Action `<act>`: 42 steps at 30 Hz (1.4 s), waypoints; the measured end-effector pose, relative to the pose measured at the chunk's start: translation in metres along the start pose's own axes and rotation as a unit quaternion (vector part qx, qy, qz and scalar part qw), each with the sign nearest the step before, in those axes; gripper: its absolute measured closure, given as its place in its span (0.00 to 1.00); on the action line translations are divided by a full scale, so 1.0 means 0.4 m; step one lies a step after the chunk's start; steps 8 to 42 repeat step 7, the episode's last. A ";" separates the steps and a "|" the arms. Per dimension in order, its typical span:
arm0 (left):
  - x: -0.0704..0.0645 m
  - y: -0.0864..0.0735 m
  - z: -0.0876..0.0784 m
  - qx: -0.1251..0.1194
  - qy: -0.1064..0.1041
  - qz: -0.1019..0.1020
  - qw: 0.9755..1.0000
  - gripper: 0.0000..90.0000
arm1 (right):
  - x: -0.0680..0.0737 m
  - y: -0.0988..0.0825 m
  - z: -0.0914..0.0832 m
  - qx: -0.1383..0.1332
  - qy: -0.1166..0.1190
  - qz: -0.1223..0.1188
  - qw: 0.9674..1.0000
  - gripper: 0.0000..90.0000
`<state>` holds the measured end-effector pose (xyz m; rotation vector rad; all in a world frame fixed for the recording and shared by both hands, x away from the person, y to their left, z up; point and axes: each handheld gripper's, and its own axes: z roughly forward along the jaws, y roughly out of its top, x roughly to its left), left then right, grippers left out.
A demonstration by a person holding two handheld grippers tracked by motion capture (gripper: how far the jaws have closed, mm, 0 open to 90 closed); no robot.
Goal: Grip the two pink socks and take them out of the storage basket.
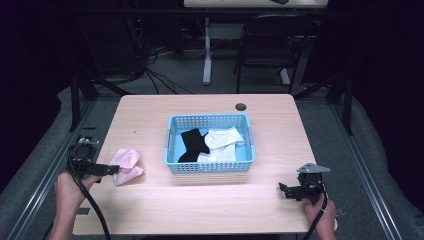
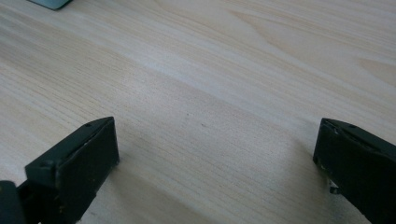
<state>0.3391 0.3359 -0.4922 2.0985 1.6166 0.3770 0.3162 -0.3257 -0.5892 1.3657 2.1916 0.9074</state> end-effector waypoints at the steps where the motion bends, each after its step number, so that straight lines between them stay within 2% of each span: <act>1: 0.003 -0.020 0.009 -0.001 0.001 -0.005 1.000 0.00 | 0.001 0.000 0.000 -0.001 -0.001 0.001 1.000 0.00; 5: 0.010 -0.070 0.039 0.003 0.000 -0.014 1.000 0.00 | 0.000 0.000 0.000 -0.001 0.000 0.001 1.000 0.00; 7: 0.009 -0.093 0.052 -0.005 0.002 -0.020 1.000 0.00 | 0.001 0.000 0.000 -0.001 -0.001 0.001 1.000 0.00; 42: 0.009 -0.093 0.052 -0.005 0.002 -0.020 1.000 0.00 | 0.001 0.000 0.000 -0.001 -0.001 0.001 1.000 0.00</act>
